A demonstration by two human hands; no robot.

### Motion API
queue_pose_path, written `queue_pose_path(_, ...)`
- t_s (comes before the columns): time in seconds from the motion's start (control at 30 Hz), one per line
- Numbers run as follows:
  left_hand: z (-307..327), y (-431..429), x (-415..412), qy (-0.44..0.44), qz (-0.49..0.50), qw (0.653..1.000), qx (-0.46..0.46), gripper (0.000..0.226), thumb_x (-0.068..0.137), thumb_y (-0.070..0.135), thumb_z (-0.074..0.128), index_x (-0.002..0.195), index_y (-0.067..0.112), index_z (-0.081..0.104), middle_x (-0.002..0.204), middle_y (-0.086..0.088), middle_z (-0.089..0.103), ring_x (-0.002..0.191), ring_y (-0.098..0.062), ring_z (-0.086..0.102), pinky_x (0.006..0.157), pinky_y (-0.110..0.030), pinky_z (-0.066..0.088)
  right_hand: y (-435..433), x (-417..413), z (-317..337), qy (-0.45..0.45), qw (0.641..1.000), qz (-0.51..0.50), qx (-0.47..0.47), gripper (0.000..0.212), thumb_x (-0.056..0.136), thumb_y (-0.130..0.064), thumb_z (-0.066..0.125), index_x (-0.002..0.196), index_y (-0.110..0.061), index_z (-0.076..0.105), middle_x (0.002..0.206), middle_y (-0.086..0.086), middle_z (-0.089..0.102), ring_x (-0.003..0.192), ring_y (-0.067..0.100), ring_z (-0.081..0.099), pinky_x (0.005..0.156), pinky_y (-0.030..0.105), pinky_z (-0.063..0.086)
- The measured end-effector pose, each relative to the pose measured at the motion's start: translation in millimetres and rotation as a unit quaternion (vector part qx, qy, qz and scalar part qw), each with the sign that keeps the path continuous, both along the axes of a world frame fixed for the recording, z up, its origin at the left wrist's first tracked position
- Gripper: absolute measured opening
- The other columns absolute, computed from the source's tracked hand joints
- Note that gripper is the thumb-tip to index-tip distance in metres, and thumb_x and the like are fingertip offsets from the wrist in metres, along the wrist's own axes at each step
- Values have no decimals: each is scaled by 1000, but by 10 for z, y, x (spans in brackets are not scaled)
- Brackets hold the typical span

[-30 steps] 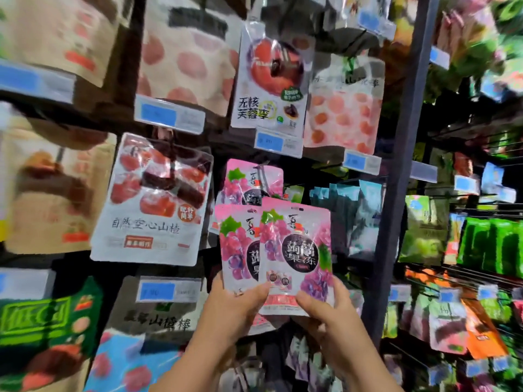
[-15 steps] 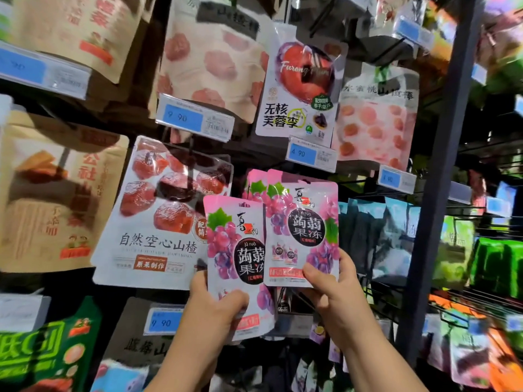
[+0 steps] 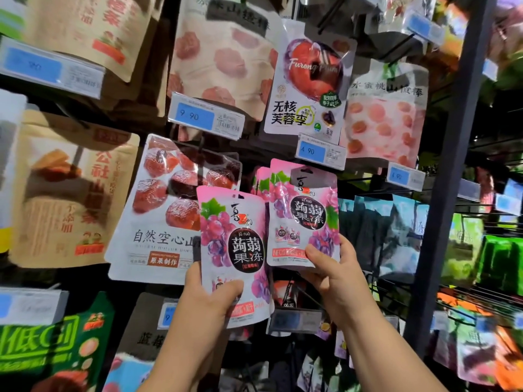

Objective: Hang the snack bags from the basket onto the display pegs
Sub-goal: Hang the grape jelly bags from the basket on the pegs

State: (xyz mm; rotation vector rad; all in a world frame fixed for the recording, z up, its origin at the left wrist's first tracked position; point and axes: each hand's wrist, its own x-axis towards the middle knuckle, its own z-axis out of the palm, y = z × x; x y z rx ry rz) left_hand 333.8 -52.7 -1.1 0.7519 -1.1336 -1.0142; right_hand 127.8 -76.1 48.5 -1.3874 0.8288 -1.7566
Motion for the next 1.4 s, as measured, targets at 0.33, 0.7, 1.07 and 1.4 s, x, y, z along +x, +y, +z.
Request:
queue_pose_path(0.33,33,-20,157,-28,40,999,-3,31,65,37,72,90,40,55,86,4,73,85,-25,72,84,-53,55,-255,-16,43,30,999,-25,20,52,85,-5,71,132,-16,51,119,11,71,103,27,71,83,40,57)
queue_pose_path(0.7,68,-46,325,16,39,999,-14,39,58,37,72,93,34,55,92,-1,75,83,-26,73,84,-56,55,-260,64,-97,170,942,-287,39,101,74,-40,84,153,-34,23,130,-2,43,119,20,49,103,43,42)
queue_pose_path(1.07,-23,59,-78,105,-95,990,-17,46,73,20,79,115,19,61,109,-13,73,101,-35,69,95,-59,50,221,435,-206,209,973,-89,-36,29,83,-59,64,109,-50,54,110,-5,67,100,12,66,85,32,52)
queue_pose_path(1.4,208,49,-337,50,-91,994,-38,24,92,18,63,116,14,64,105,-10,74,98,-30,71,95,-54,52,319,313,-138,150,979,-98,-93,67,70,-56,64,132,-48,41,117,-45,47,109,-22,50,93,19,43)
